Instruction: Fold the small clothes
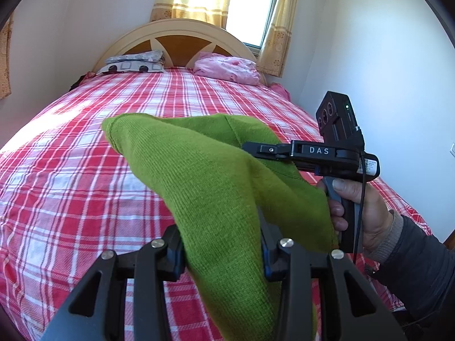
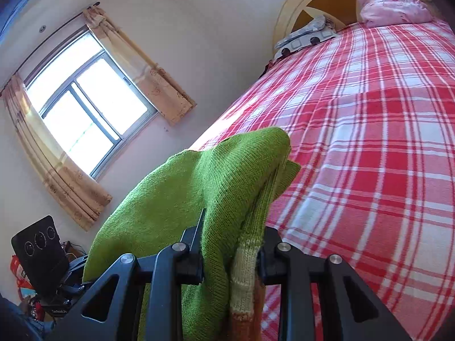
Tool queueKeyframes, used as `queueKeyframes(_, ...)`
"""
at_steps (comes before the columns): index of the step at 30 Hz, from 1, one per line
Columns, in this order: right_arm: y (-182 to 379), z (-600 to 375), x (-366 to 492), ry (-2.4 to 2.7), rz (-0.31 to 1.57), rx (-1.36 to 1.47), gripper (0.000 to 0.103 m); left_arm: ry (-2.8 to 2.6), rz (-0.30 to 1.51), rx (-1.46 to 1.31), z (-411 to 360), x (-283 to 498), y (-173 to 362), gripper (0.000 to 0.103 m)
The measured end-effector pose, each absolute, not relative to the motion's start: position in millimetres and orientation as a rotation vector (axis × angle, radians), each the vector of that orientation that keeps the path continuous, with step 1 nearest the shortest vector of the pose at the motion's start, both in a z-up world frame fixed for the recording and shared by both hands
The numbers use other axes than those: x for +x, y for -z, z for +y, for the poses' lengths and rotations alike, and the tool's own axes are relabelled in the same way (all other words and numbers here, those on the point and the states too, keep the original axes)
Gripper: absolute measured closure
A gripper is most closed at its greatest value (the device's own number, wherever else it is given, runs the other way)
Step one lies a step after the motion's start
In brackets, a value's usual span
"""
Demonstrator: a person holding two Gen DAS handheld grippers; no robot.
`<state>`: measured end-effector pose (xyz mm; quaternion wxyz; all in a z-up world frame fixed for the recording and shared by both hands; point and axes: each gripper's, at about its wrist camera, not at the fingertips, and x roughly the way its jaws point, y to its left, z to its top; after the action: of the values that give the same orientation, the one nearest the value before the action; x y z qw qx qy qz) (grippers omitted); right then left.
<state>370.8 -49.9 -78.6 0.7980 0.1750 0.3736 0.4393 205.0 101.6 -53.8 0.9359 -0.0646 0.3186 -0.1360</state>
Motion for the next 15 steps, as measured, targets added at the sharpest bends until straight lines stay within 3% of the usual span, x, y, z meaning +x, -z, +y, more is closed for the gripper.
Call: queueKeyframes(15, 78.4, 21.7, 366.9, -1.028, 0.847, 0.319, 0.075, 0.189, 0.647, -0.135, 144.4, 180.4, 64.8, 0.062)
